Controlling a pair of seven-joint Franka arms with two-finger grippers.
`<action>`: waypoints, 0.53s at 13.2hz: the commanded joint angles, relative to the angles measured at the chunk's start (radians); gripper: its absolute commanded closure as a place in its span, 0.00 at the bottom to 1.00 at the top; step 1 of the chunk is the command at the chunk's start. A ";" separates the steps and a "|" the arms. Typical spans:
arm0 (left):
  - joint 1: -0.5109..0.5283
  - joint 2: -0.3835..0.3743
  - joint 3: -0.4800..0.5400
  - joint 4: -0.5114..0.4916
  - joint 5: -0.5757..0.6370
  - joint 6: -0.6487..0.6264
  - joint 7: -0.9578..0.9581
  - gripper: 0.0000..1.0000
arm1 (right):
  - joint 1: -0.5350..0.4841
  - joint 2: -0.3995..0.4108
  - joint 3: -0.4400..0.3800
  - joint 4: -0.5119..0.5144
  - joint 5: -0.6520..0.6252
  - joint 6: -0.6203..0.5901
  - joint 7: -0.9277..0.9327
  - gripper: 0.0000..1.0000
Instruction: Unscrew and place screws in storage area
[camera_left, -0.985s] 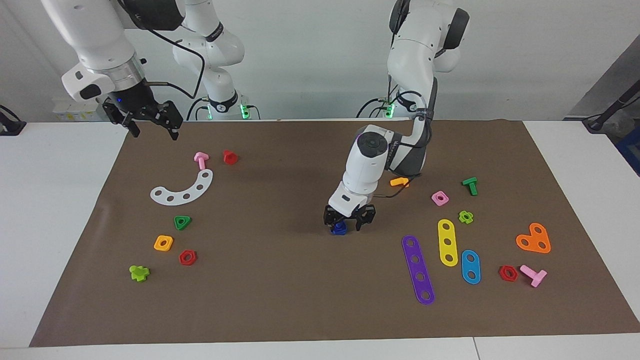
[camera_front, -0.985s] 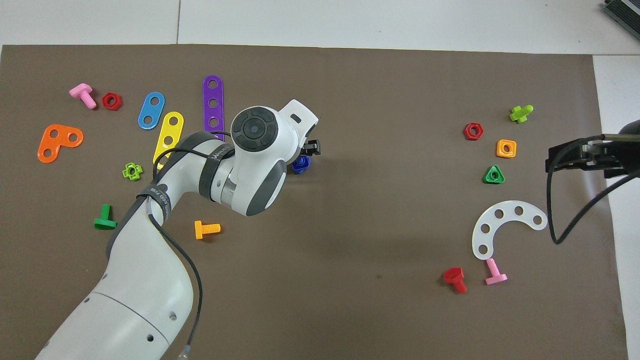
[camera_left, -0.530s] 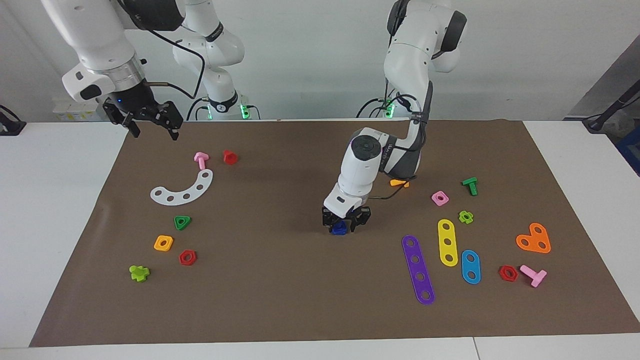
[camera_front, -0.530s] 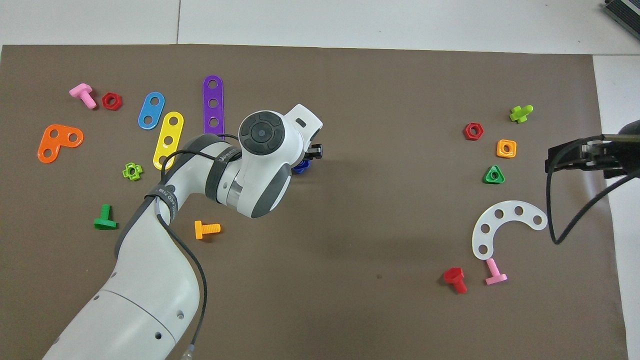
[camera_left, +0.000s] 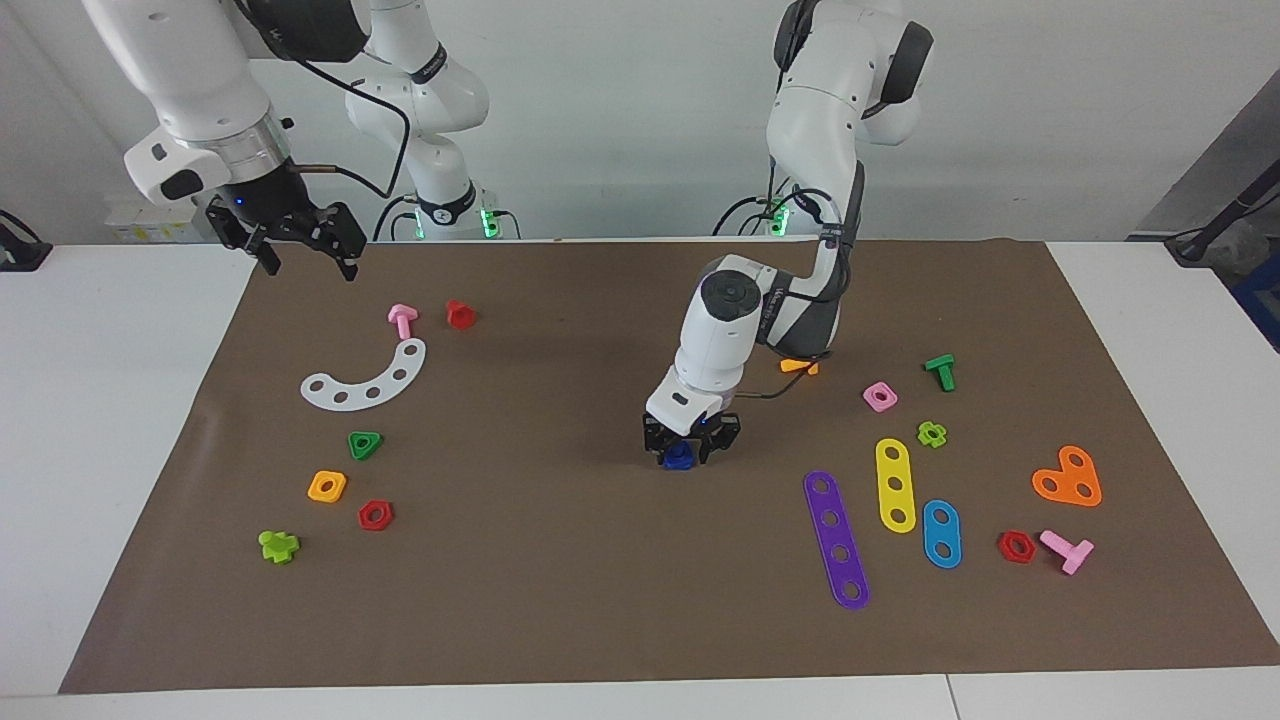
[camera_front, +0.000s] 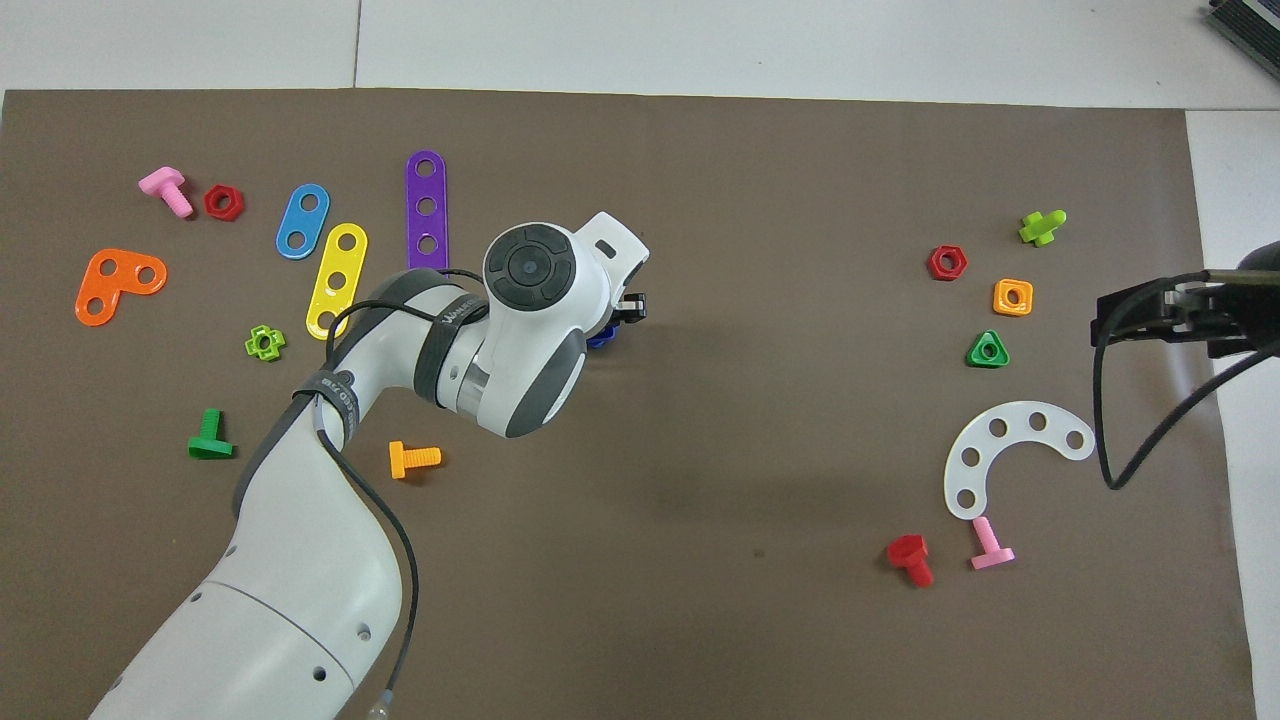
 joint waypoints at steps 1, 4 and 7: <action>-0.016 -0.003 0.017 0.011 0.019 -0.045 -0.008 0.72 | -0.011 -0.028 0.004 -0.032 0.013 0.005 0.005 0.00; -0.016 0.019 0.017 0.098 0.009 -0.172 -0.017 0.75 | -0.012 -0.028 0.004 -0.032 0.011 -0.001 0.005 0.00; -0.009 0.040 0.014 0.220 0.005 -0.283 -0.046 0.75 | -0.011 -0.028 0.004 -0.029 0.011 -0.001 0.005 0.00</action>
